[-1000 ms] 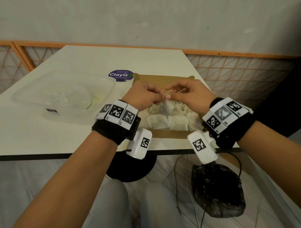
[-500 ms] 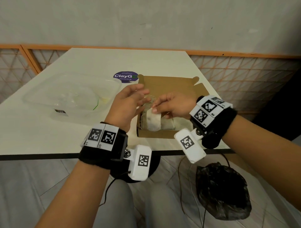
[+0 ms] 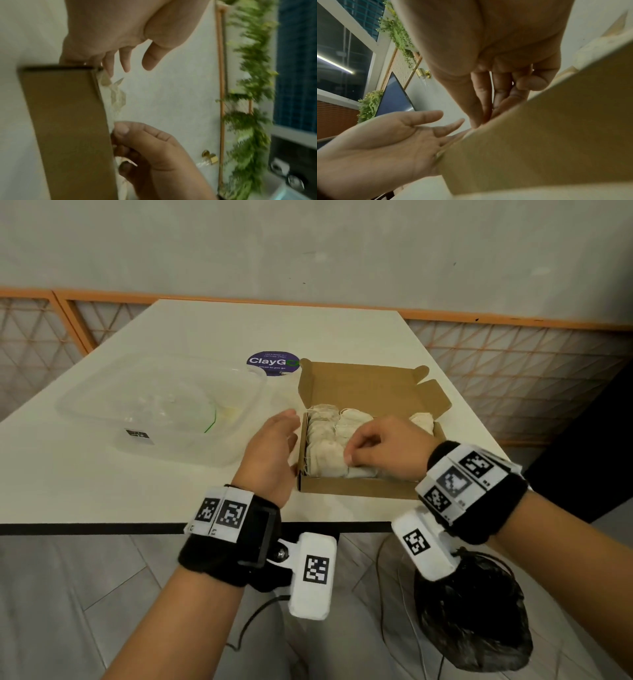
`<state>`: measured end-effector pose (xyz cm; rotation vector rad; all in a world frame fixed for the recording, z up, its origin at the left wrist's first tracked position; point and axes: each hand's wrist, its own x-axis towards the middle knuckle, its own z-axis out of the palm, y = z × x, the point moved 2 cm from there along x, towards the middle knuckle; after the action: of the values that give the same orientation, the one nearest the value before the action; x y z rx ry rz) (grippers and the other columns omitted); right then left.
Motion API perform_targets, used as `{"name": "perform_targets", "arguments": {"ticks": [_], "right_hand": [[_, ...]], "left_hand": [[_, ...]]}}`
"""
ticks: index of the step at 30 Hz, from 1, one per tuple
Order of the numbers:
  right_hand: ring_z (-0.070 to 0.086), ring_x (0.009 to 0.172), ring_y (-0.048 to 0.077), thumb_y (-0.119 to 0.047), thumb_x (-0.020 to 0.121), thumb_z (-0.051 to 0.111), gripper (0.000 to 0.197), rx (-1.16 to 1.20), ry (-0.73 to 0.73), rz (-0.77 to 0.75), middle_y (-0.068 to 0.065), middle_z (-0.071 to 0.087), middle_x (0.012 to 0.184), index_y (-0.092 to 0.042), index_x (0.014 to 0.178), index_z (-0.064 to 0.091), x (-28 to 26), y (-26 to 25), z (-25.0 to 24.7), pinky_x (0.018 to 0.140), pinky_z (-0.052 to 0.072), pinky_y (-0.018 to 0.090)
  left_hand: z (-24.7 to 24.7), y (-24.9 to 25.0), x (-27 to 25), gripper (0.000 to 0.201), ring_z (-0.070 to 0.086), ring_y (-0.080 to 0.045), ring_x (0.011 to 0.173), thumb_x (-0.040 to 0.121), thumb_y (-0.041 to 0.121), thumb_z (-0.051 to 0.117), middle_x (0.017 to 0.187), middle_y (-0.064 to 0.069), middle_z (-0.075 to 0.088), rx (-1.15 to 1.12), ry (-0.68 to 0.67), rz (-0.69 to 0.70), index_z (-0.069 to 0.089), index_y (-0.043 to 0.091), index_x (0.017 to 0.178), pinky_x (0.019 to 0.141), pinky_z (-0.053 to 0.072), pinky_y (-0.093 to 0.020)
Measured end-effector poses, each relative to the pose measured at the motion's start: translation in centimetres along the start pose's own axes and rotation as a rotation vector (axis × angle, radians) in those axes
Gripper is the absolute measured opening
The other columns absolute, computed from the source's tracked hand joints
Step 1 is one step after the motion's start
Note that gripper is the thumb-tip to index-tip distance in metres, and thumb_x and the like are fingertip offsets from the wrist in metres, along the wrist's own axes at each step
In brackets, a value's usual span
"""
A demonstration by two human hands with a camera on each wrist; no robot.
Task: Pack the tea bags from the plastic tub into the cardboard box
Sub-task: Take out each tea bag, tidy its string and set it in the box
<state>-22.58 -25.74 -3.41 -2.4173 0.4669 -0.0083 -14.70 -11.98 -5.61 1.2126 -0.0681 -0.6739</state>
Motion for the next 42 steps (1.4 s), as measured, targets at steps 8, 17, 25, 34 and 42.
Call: {"name": "perform_targets", "arguments": {"ticks": [8, 17, 25, 34, 42], "right_hand": [[0.058, 0.088, -0.002, -0.024, 0.087, 0.063, 0.015, 0.394, 0.424, -0.028, -0.014, 0.065, 0.096, -0.028, 0.101, 0.065, -2.7, 2.0, -1.6, 0.084, 0.046, 0.01], [0.042, 0.124, 0.005, -0.036, 0.096, 0.043, 0.044, 0.707, 0.623, 0.228, -0.009, 0.046, 0.139, -0.022, 0.138, 0.044, -6.0, 9.2, 0.5, 0.102, 0.03, 0.022], [0.043, 0.127, 0.005, -0.062, 0.086, 0.038, 0.061, 0.753, 0.562, 0.225, -0.011, 0.047, 0.14, -0.029, 0.137, 0.045, -5.0, 9.3, 0.6, 0.112, 0.027, 0.03], [0.035, 0.132, 0.009, -0.027, 0.1, 0.032, 0.043, 0.703, 0.563, 0.278, -0.007, 0.038, 0.147, -0.022, 0.143, 0.035, -4.8, 9.2, 0.5, 0.101, 0.024, 0.018], [0.039, 0.13, 0.013, -0.015, 0.1, 0.03, 0.042, 0.624, 0.606, 0.299, 0.0, 0.043, 0.144, -0.016, 0.141, 0.041, -4.4, 9.5, 0.5, 0.08, 0.026, 0.005]], "left_hand": [[-0.1, -0.9, 0.5, 0.033, 0.043, -0.013, 0.131, 0.098, 0.027, 0.042, 0.138, 0.001, 0.052, -0.126, 0.054, -0.033, 0.054, 0.011, 0.125, 0.104, 0.036, -0.031], [2.3, -0.5, 1.7, 0.045, 0.062, -0.017, 0.106, 0.099, 0.052, 0.031, 0.111, 0.0, 0.067, 0.27, -0.042, -0.037, 0.064, 0.022, 0.105, 0.099, 0.045, -0.034], [2.8, 0.1, 0.7, 0.043, 0.062, -0.01, 0.1, 0.102, 0.045, 0.025, 0.105, 0.008, 0.063, 0.401, 0.013, 0.085, 0.061, 0.025, 0.116, 0.092, 0.043, -0.027], [1.9, 2.3, -1.6, 0.038, 0.053, -0.009, 0.115, 0.099, 0.041, 0.039, 0.119, 0.012, 0.052, 0.369, 0.008, 0.136, 0.045, 0.024, 0.132, 0.092, 0.043, -0.021], [-2.0, 9.0, -0.7, 0.048, 0.048, -0.018, 0.123, 0.092, 0.034, 0.055, 0.135, 0.002, 0.051, 1.454, 0.084, 0.361, 0.044, 0.019, 0.136, 0.098, 0.034, -0.029]]}}
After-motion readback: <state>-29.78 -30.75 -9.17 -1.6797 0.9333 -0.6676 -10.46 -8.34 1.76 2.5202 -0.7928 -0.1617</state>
